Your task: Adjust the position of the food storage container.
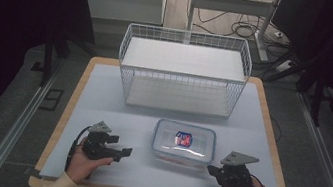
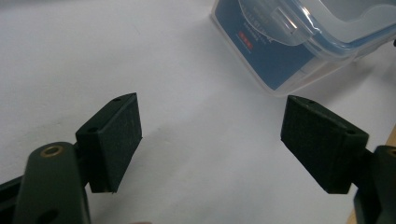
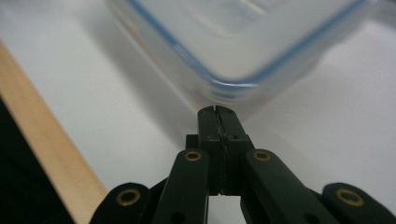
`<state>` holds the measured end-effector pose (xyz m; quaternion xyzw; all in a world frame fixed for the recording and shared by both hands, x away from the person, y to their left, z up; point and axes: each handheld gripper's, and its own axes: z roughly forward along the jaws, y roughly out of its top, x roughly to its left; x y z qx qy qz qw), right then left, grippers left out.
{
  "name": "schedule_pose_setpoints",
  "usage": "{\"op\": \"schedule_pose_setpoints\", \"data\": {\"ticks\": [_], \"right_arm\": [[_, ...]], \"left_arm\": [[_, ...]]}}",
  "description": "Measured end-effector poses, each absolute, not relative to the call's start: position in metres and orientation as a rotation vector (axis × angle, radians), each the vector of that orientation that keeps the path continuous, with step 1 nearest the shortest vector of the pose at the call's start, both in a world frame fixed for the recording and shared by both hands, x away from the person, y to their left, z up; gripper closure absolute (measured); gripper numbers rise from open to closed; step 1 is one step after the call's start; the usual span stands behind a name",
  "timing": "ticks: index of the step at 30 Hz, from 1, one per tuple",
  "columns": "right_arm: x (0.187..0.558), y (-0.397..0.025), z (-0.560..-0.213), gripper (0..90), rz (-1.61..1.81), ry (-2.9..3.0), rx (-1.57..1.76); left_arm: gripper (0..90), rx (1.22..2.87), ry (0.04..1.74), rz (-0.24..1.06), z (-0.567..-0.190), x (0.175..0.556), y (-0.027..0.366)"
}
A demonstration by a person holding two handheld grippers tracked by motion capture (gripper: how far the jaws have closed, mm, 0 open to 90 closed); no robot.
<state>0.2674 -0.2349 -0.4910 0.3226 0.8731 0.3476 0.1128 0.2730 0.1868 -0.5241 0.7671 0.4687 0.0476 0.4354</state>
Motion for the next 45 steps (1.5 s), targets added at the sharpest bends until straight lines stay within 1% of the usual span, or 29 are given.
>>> {"op": "schedule_pose_setpoints", "data": {"ticks": [5,17,21,25,31,35,38,40,45], "right_arm": [[0.271,-0.227,-0.493,89.9,1.027,2.569,0.933],[0.293,-0.233,-0.497,89.9,1.02,2.519,0.994],[0.292,-0.234,-0.497,89.9,1.027,2.52,0.991],[0.283,-0.236,-0.493,89.8,1.057,2.529,0.971],[0.277,-0.257,-0.48,88.6,1.098,2.47,1.0],[0.283,-0.277,-0.483,88.6,1.102,2.425,1.102],[0.289,-0.284,-0.485,87.8,1.128,2.418,1.139],[0.29,-0.286,-0.484,82.7,1.165,2.433,1.141],[0.291,-0.288,-0.483,54.6,1.236,2.426,1.171]], "left_arm": [[20.4,1.909,1.164,0.121,-0.524,0.272,0.187],[20.4,1.908,1.168,0.123,-0.524,0.273,0.187],[20.4,1.908,1.167,0.122,-0.524,0.273,0.187],[20.4,1.902,1.167,0.121,-0.523,0.272,0.188],[20.4,1.902,1.157,0.146,-0.519,0.271,0.186],[20.3,1.897,1.158,0.149,-0.517,0.27,0.185],[20.3,1.898,1.159,0.145,-0.517,0.271,0.184],[20.3,1.894,1.162,0.142,-0.516,0.27,0.184],[20.2,1.878,1.16,0.128,-0.513,0.27,0.183]]}}
